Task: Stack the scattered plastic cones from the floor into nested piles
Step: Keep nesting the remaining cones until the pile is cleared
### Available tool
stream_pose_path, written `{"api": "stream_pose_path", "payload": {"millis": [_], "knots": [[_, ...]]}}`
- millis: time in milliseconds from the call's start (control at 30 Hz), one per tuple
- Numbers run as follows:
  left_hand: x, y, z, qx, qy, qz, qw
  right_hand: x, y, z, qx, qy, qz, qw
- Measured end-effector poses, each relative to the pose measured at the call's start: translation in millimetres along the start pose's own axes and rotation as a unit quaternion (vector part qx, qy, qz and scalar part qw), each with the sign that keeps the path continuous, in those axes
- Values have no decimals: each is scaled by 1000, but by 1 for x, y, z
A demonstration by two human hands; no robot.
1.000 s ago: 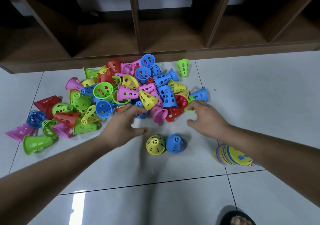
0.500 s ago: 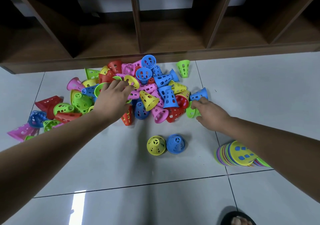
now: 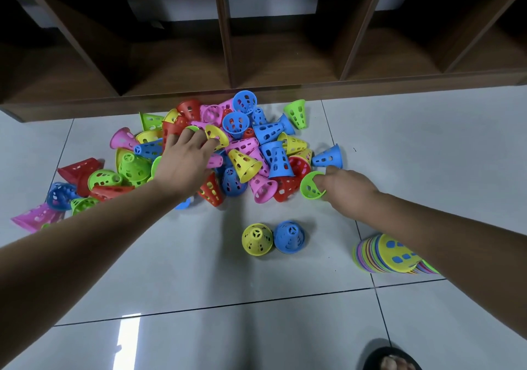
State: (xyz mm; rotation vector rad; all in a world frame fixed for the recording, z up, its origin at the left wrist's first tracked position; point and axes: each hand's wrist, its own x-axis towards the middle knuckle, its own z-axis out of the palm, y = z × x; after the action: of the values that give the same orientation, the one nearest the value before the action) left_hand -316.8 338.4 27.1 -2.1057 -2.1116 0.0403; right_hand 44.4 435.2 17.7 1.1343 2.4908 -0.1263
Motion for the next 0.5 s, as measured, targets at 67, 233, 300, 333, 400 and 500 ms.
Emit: {"api": "stream_pose_path", "payload": {"millis": [67,233,300,333,400,500], "knots": [[-3,0,-1,-14,10,0,1000,-8,-3,-1,43,26,-1,999],[-22,4,-20,-97,50,-40,993,-37,-16,-13,273,82,24,958],[-36,12,-32,-137,66,-35,988,-49,-23,-19,360,84,41,928],[-44,17,-38,-168,70,-30,983,-54,-27,-21,416,74,52,905],[-60,31,-50,-252,63,-32,965,-61,-36,-24,546,42,70,834],[-81,53,-59,-378,32,-54,923,-67,-46,-21,665,-9,86,742]]}}
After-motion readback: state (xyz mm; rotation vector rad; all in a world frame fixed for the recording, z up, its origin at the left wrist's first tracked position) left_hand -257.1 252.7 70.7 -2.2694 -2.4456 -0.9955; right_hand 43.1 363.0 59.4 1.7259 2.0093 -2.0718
